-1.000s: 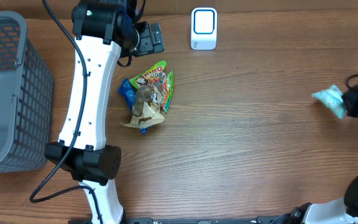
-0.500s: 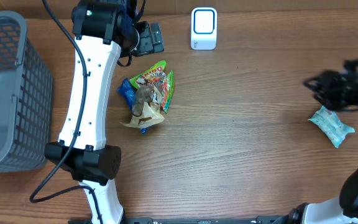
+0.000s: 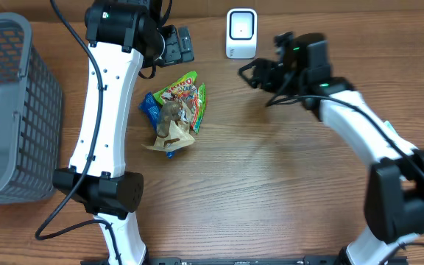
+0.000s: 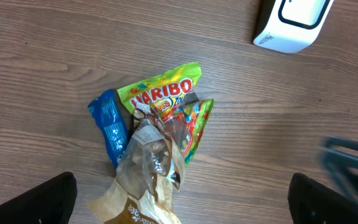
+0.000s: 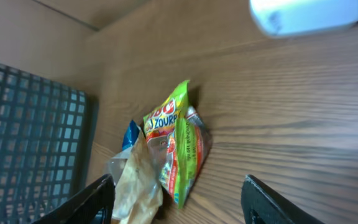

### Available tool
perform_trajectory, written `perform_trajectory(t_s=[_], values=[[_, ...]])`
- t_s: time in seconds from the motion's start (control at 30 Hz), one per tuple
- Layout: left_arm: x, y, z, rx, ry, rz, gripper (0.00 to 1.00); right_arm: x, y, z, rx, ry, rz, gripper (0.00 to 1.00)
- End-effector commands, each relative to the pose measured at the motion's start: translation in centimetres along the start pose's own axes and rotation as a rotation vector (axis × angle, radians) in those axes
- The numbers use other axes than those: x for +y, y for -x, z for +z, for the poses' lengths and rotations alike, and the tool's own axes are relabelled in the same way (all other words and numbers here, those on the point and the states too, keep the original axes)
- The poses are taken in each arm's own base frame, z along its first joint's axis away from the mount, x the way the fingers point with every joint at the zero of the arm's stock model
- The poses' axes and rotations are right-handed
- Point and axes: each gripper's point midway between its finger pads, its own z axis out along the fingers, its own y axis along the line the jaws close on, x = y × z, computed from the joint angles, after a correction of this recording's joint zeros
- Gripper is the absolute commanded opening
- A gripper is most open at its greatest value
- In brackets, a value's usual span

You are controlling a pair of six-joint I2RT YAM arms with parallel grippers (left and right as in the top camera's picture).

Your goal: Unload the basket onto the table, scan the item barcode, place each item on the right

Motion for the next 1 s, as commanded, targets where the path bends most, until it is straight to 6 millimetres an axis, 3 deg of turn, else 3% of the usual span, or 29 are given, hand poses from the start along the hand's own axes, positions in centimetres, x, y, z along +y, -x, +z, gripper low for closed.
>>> perform_trajectory(t_s=[0.0, 0.1, 0.2, 0.27, 0.3, 0.33, 0.37, 0.43, 0.57, 0.77, 0.8, 0.87, 0.9, 0.97], values=[[-0.3, -0.2, 0.5, 0.013, -0.003, -0.004, 1.0, 1.3, -0.7, 2.9, 0.023, 0.018, 0.024, 0.64], [-0.9, 0.4, 0.0, -0.016, -0.033, 0.011, 1.0, 2.3, -2.6, 5.0, 0.072, 0.031, 0.004, 0.64], [1.7, 1.4, -2.3, -0.051, -0.015, -0.066, 1.0, 3.5, -4.7, 6.2, 0.12, 0.042, -0.017, 0.64], [5.6, 2.0, -4.9, -0.087, 0.038, -0.202, 1.0, 4.8, -5.9, 6.8, 0.141, 0.061, -0.04, 0.64], [9.2, 2.0, -6.6, -0.107, 0.086, -0.33, 1.0, 6.0, -6.9, 7.2, 0.155, 0.078, -0.061, 0.64], [10.6, 2.0, -7.1, -0.112, 0.098, -0.377, 1.0, 6.4, -7.4, 7.5, 0.161, 0.082, -0.07, 0.64], [13.4, 2.3, -8.0, -0.128, 0.098, -0.457, 1.0, 6.9, -8.3, 8.1, 0.166, 0.071, -0.085, 0.64], [15.6, 2.5, -8.3, -0.123, 0.067, -0.528, 1.0, 7.3, -9.6, 8.9, 0.178, 0.054, -0.094, 0.64], [18.5, 2.5, -8.6, -0.118, 0.043, -0.614, 1.0, 8.3, -12.2, 10.5, 0.212, 0.057, -0.102, 0.65], [19.4, 2.4, -8.6, -0.122, 0.065, -0.628, 1.0, 8.8, -15.3, 12.7, 0.256, 0.076, -0.072, 0.67], [19.4, 2.4, -8.6, -0.124, 0.069, -0.628, 1.0, 9.0, -15.5, 12.7, 0.26, 0.078, -0.075, 0.64], [19.4, 2.4, -8.6, -0.124, 0.068, -0.629, 1.0, 9.3, -16.0, 12.7, 0.27, 0.079, -0.08, 0.35], [19.4, 2.4, -8.6, -0.124, 0.069, -0.629, 1.0, 9.1, -16.2, 12.7, 0.278, 0.073, -0.077, 0.12], [19.4, 2.4, -8.6, -0.124, 0.068, -0.629, 1.0, 8.7, -16.3, 12.4, 0.291, 0.054, -0.065, 0.04]])
